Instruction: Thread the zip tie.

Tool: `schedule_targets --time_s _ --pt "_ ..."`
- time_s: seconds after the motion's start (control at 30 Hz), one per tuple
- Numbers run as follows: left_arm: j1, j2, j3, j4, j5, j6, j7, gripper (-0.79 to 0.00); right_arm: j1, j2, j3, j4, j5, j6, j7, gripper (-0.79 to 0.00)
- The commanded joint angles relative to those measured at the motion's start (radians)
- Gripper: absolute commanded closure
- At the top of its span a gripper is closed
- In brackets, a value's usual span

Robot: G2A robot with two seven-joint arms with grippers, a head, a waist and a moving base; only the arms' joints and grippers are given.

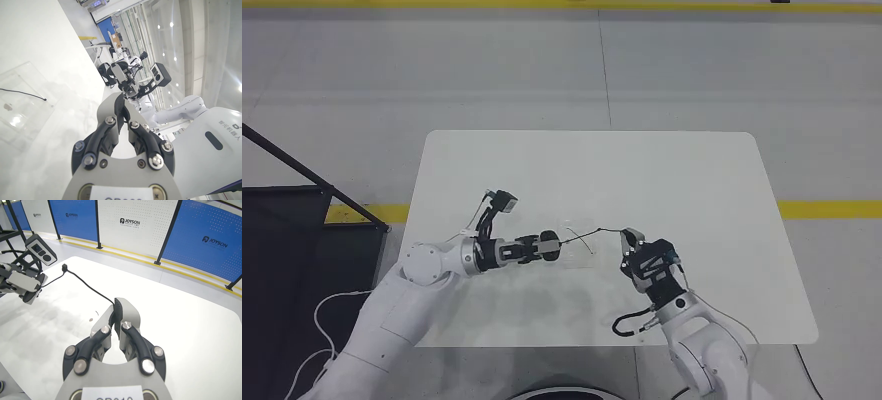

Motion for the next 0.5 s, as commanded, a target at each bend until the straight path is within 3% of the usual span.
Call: schedule_targets --time_s 0.0,0.07,0.1,0.13,0.47 --pt "0.002 0.0 -0.004 -0.001 -0.002 -0.001 0.009 0.0 0.006 -0.001 -0.008 -0.002 -0.017 0.005 0.018 0.0" --pt "0.006 0.0 -0.01 0.0 -0.014 0.001 0.02 -0.372 0.01 -0.003 -0.016 -0.004 -0.021 0.01 0.027 0.0" --pt "0.006 0.001 -0.016 0.002 -0.019 -0.002 0.022 -0.711 0.011 -0.003 -0.018 -0.003 -0.024 0.01 0.029 0.0" --pt "0.008 0.002 -0.023 0.004 -0.026 -0.006 0.024 -0.785 0.012 -0.004 -0.021 -0.004 -0.025 0.01 0.031 0.0" --pt "0.054 0.024 -0.142 -0.004 -0.105 -0.041 0.015 -0.785 0.006 -0.003 -0.04 -0.05 -0.058 -0.027 0.067 0.0"
